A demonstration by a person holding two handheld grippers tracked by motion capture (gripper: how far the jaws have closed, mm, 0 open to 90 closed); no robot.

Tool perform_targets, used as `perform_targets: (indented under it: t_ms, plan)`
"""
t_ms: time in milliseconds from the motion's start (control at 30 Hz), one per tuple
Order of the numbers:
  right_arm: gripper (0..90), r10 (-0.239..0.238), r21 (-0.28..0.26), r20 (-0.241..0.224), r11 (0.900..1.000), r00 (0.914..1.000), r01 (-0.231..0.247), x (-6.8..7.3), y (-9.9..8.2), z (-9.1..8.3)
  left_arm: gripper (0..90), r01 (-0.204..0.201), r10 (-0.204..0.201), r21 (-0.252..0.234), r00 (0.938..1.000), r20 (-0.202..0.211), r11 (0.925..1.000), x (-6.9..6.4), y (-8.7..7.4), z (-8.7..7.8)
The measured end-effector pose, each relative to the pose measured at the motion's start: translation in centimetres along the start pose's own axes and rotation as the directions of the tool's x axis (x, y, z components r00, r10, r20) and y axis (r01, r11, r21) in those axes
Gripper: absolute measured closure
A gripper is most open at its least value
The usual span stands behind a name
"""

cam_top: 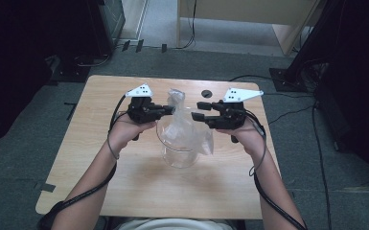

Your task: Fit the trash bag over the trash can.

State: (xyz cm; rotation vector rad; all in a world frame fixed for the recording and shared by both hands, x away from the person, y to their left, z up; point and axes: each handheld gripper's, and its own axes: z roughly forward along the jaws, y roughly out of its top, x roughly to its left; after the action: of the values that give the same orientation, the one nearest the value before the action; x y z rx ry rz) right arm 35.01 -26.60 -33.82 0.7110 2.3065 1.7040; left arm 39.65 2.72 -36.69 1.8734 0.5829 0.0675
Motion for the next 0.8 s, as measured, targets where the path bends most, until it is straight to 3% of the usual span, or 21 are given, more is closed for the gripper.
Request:
perform_targets:
  t_ms: [133, 200, 300, 467, 633, 800]
  plan:
    - [61.3, -0.021, 0.049, 0.06, 0.9986, 0.998, 0.018, -0.2, -0.1, 1.0, 84.1, -0.006, 0.006, -0.002, 1.0, 0.0, 1.0, -0.1, 0.0, -0.1]
    - [71.7, 0.011, 0.057, 0.062, 0.9983, 0.998, -0.015, -0.4, -0.3, 1.6, 79.6, -0.011, 0.011, -0.003, 0.9999, -0.003, 0.9999, -0.1, 0.0, -0.3]
    - [89.0, 0.007, 0.073, 0.089, 0.9972, 0.996, -0.014, -0.8, -0.7, 2.2, 74.8, -0.015, 0.015, -0.009, 0.9999, -0.001, 0.9998, -0.1, 0.0, -0.8]
    - [90.0, 0.062, 0.04, 0.143, 0.9968, 0.9878, -0.069, -1.7, -1.0, 2.1, 63.8, -0.014, 0.014, -0.027, 0.9998, -0.012, 0.9995, -0.1, 0.0, -2.0]
    - [90.0, 0.081, 0.028, 0.181, 0.9958, 0.9801, -0.087, -2.0, -1.2, 1.6, 60.3, -0.006, 0.005, -0.025, 1.0, -0.002, 0.9997, -0.3, -0.3, -2.9]
    - [90.0, 0.084, 0.034, 0.189, 0.9952, 0.9784, -0.092, -2.0, -1.3, 1.7, 55.3, -0.002, 0.003, -0.025, 0.9999, 0.013, 0.9997, -1.4, 0.4, -3.0]
